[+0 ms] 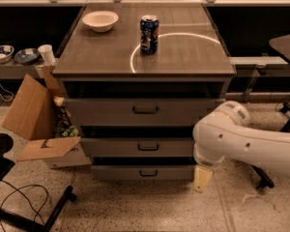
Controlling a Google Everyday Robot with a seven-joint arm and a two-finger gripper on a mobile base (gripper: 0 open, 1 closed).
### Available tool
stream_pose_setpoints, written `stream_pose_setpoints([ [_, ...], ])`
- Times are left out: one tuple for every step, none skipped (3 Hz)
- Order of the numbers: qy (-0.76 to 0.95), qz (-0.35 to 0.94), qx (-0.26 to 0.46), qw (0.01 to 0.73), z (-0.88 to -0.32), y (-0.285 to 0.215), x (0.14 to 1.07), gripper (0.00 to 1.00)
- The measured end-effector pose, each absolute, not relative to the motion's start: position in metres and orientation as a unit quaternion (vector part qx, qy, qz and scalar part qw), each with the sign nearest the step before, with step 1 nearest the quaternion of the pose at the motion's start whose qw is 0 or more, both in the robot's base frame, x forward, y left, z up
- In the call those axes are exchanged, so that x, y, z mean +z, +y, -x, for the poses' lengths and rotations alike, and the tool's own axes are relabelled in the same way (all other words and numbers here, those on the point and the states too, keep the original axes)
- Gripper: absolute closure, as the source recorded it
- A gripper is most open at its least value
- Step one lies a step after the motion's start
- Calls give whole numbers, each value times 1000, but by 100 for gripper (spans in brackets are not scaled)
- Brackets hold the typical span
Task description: Open bottom drawer
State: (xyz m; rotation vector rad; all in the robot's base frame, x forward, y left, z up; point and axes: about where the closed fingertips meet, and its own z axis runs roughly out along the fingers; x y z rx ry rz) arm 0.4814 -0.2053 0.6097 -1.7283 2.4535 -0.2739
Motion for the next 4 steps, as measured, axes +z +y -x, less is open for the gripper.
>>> stream_pose_setpoints([
  [813, 570, -102, 61, -499, -190, 552, 0],
  [826, 548, -114, 65, -506, -192, 543, 0],
  [827, 547, -113, 65, -506, -192, 543, 0],
  [820, 559, -99, 74, -500, -180, 527, 0],
])
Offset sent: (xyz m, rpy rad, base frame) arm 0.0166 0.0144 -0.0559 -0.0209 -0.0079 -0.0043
